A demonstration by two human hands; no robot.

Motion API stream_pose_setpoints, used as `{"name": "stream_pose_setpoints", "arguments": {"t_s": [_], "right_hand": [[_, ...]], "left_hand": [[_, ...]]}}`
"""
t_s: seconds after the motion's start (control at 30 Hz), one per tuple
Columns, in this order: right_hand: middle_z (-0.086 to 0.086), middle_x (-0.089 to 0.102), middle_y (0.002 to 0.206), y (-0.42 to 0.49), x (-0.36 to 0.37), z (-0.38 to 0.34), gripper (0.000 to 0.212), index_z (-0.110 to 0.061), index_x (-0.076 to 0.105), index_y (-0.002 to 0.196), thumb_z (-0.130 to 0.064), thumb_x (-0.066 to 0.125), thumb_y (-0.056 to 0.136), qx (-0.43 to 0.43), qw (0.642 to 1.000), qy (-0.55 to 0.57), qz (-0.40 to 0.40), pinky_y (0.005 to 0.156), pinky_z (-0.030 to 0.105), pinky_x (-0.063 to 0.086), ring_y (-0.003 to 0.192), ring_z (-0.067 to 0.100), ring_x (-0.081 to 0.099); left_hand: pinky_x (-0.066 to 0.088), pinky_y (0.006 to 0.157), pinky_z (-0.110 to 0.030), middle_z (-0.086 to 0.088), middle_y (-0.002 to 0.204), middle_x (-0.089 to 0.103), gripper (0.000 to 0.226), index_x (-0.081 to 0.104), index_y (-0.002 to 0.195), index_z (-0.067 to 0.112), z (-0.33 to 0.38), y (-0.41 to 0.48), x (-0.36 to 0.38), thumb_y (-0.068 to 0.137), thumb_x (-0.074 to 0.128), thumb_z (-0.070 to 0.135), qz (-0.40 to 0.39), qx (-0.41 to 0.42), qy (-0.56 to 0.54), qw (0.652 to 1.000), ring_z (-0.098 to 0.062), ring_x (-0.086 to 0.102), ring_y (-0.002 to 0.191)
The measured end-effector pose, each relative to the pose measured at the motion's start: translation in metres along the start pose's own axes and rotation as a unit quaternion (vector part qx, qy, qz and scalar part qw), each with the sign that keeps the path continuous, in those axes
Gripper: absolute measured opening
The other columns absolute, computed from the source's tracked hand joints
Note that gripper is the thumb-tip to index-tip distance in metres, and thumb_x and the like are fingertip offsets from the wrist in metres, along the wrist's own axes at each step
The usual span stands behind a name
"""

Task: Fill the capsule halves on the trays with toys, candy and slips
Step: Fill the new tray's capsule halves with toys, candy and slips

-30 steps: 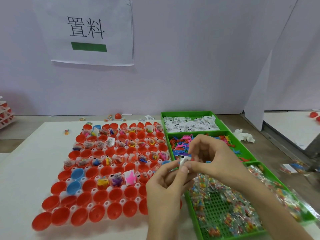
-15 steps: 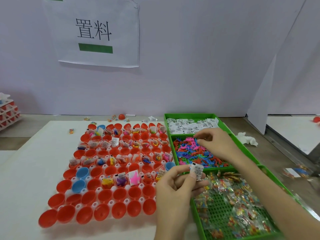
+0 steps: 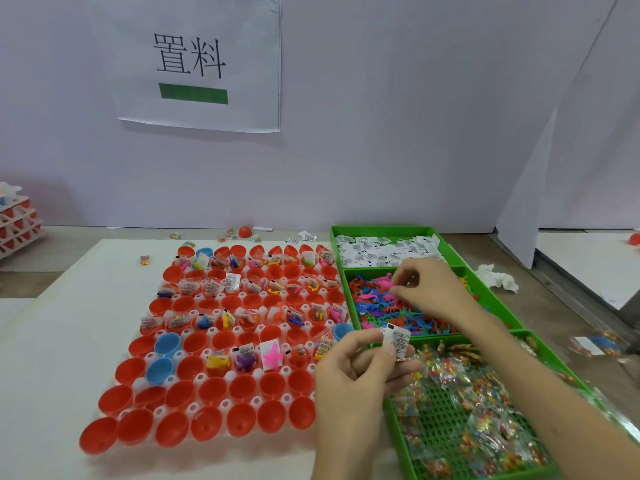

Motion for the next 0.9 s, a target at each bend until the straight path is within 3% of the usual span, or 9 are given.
{"name": "stream_pose_setpoints", "arguments": {"t_s": [0.1, 0.23, 0.43, 0.63, 0.77, 0.9], "right_hand": [[-0.014, 0.067, 0.080, -0.011, -0.015, 0.005, 0.011, -0.030, 0.069, 0.079, -0.026, 0.075, 0.087, 0.019, 0.998, 0.039, 0.036, 0.064, 0.013, 0.042, 0.076, -0.004, 0.059], [-0.010, 0.071, 0.083, -0.021, -0.020, 0.006, 0.005, -0.023, 0.075, 0.090, -0.027, 0.071, 0.091, 0.033, 0.997, 0.064, 0.021, 0.068, 0.017, 0.046, 0.079, 0.003, 0.064], [-0.006, 0.077, 0.079, -0.048, -0.033, -0.010, 0.008, -0.027, 0.077, 0.078, -0.021, 0.082, 0.081, -0.031, 0.963, 0.267, -0.002, 0.071, 0.017, 0.057, 0.076, 0.008, 0.074], [-0.008, 0.073, 0.068, -0.052, -0.032, 0.019, 0.016, -0.024, 0.073, 0.071, -0.018, 0.087, 0.075, 0.063, 0.982, 0.159, 0.087, 0.065, 0.023, 0.051, 0.065, 0.004, 0.068], [-0.010, 0.071, 0.078, -0.047, -0.043, 0.030, 0.011, -0.028, 0.071, 0.080, -0.020, 0.078, 0.085, 0.090, 0.976, 0.136, 0.147, 0.065, 0.022, 0.049, 0.075, 0.004, 0.065], [-0.012, 0.068, 0.086, -0.027, -0.033, 0.016, 0.009, -0.029, 0.072, 0.092, -0.023, 0.075, 0.087, 0.061, 0.995, 0.054, 0.056, 0.061, 0.017, 0.038, 0.077, -0.001, 0.057]], "left_hand": [[0.060, 0.061, -0.025, -0.023, 0.080, 0.075, 0.013, 0.065, 0.106, -0.003, -0.001, 0.000, 0.001, 0.094, 0.061, -0.004, -0.005, -0.002, 0.001, 1.000, -0.030, 0.076, 0.073], [0.060, 0.061, -0.026, -0.022, 0.080, 0.075, 0.014, 0.066, 0.107, -0.003, -0.001, 0.000, 0.000, 0.094, 0.060, -0.004, -0.007, -0.001, 0.009, 1.000, -0.029, 0.077, 0.073], [0.060, 0.062, -0.024, -0.017, 0.080, 0.077, 0.013, 0.070, 0.104, 0.002, 0.003, 0.001, -0.002, 0.093, 0.063, 0.000, 0.005, 0.021, 0.024, 0.999, -0.028, 0.077, 0.074], [0.060, 0.061, -0.025, -0.017, 0.077, 0.076, 0.012, 0.076, 0.090, 0.013, 0.003, -0.001, 0.000, 0.091, 0.068, 0.005, 0.009, 0.037, 0.041, 0.998, -0.028, 0.076, 0.073], [0.060, 0.061, -0.025, -0.017, 0.078, 0.076, 0.010, 0.075, 0.091, 0.011, 0.003, 0.000, 0.001, 0.091, 0.068, 0.004, 0.006, 0.036, 0.045, 0.998, -0.028, 0.076, 0.072], [0.060, 0.062, -0.025, -0.017, 0.078, 0.077, 0.009, 0.075, 0.094, 0.010, 0.001, -0.001, 0.001, 0.091, 0.068, 0.005, 0.003, 0.032, 0.051, 0.998, -0.028, 0.076, 0.073]]}}
Point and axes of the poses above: each hand's wrist, its own y-axis towards the middle knuckle, its own x-axis out of the palm, z = x × y, the point moved 7 cm from there along y, towards the middle knuckle
